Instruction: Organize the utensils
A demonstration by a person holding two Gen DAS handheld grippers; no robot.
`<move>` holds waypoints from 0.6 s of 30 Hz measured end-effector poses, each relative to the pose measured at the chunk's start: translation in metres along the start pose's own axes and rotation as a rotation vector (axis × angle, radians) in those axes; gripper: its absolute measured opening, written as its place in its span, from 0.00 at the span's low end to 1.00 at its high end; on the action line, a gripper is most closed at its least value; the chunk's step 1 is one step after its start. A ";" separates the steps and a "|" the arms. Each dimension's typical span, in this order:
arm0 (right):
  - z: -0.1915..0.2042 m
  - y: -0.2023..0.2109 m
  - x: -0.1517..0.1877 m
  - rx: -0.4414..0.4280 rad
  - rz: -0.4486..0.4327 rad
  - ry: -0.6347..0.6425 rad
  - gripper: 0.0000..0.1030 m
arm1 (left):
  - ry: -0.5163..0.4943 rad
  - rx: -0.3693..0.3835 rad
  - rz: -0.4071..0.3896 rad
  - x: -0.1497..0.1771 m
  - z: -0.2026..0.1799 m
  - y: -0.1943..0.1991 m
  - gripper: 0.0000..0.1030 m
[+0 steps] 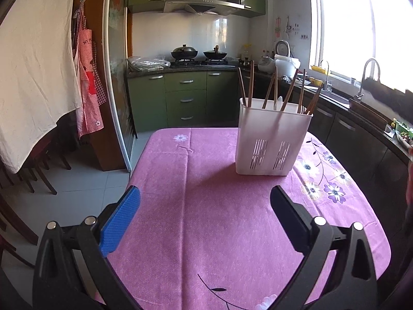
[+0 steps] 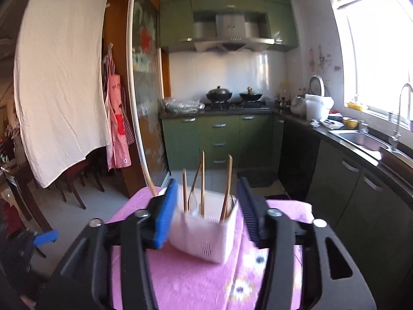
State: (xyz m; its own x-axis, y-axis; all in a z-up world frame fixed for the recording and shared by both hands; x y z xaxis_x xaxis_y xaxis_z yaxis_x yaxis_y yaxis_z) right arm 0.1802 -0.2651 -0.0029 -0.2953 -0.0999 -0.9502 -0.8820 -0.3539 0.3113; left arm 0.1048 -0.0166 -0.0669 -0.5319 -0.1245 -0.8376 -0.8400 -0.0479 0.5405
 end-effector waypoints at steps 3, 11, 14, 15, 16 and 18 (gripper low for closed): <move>0.004 0.032 0.038 0.018 0.006 -0.008 0.85 | -0.004 -0.018 -0.001 0.006 0.002 0.005 0.93; 0.014 0.084 0.113 0.085 0.034 -0.046 0.96 | 0.007 -0.021 -0.020 0.018 0.007 0.027 0.93; 0.016 0.094 0.122 0.099 0.022 -0.048 0.96 | 0.010 -0.027 -0.035 0.021 0.008 0.037 0.93; 0.017 0.096 0.124 0.101 0.017 -0.048 0.96 | 0.013 -0.027 -0.036 0.022 0.009 0.040 0.93; 0.017 0.097 0.124 0.105 0.016 -0.047 0.96 | 0.017 -0.027 -0.035 0.023 0.010 0.043 0.93; 0.019 0.098 0.122 0.109 0.015 -0.047 0.96 | 0.021 -0.027 -0.036 0.023 0.013 0.046 0.93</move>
State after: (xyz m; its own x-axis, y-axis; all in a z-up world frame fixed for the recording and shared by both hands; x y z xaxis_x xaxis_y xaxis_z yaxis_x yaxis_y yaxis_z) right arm 0.0509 -0.2942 -0.0884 -0.3234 -0.0597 -0.9444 -0.9113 -0.2490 0.3279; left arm 0.0528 -0.0091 -0.0623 -0.4985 -0.1425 -0.8551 -0.8553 -0.0798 0.5120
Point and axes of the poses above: each gripper's, at about its wrist camera, not at the fingertips, and y roughly against the way its jaws point, z to its left, x to its underside, the point moved 1 cm from there along -y, roughly the way its jaws point, and after that the axes turned 5 degrees about y, right-handed, at the moved point
